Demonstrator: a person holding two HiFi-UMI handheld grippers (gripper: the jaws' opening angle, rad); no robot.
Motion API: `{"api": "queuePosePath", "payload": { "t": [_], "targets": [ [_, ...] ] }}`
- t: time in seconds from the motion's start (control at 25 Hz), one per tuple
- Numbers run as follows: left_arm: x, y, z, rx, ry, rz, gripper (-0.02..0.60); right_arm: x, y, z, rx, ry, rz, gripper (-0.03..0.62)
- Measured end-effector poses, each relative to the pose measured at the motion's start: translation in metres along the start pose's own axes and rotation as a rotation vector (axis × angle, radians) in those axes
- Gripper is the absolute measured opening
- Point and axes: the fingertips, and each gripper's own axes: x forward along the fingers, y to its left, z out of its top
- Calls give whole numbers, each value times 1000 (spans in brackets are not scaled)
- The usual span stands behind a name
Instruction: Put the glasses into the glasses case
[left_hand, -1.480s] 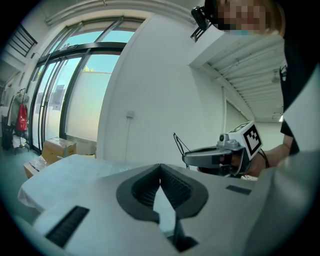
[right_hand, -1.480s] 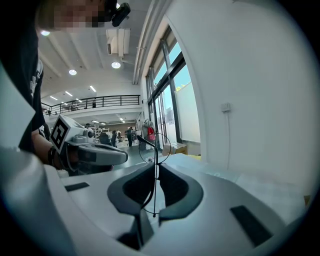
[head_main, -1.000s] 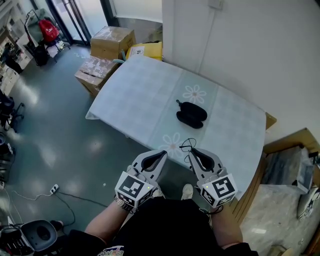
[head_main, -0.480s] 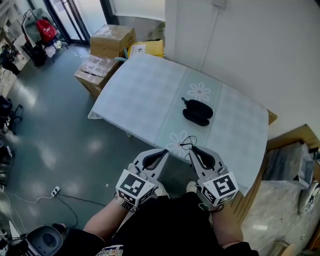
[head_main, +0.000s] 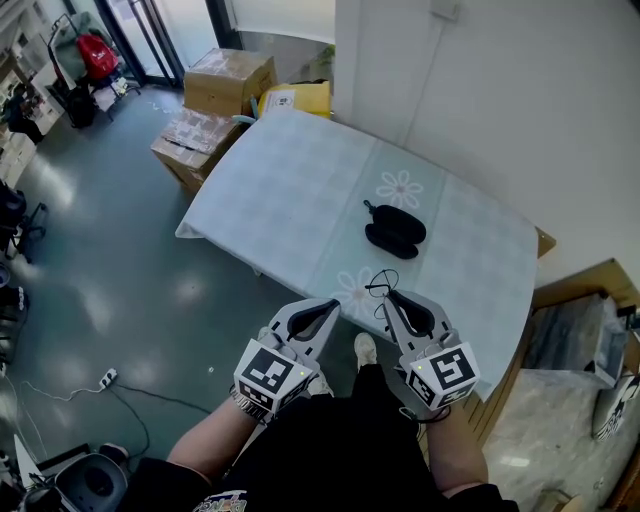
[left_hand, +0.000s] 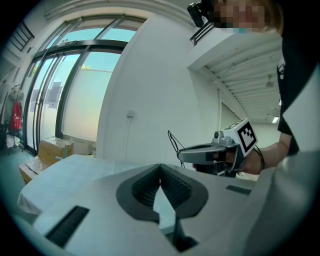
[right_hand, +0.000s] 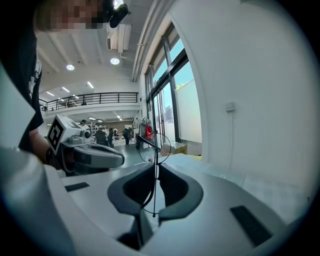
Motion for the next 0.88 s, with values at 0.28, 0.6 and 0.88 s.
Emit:
{"api": "queuePosePath", "payload": {
  "t": [0.28,0.6,0.88],
  "targets": [
    [30,-1,4,-10,9,28,28,8,-41,1,-20,19,27,49],
    [69,0,3,-17,29,40,28,24,-86,-7,-39,59,60,49],
    [99,9,-7,-34,60,52,28,46,-117,-28,-45,124,94,49]
  ]
}}
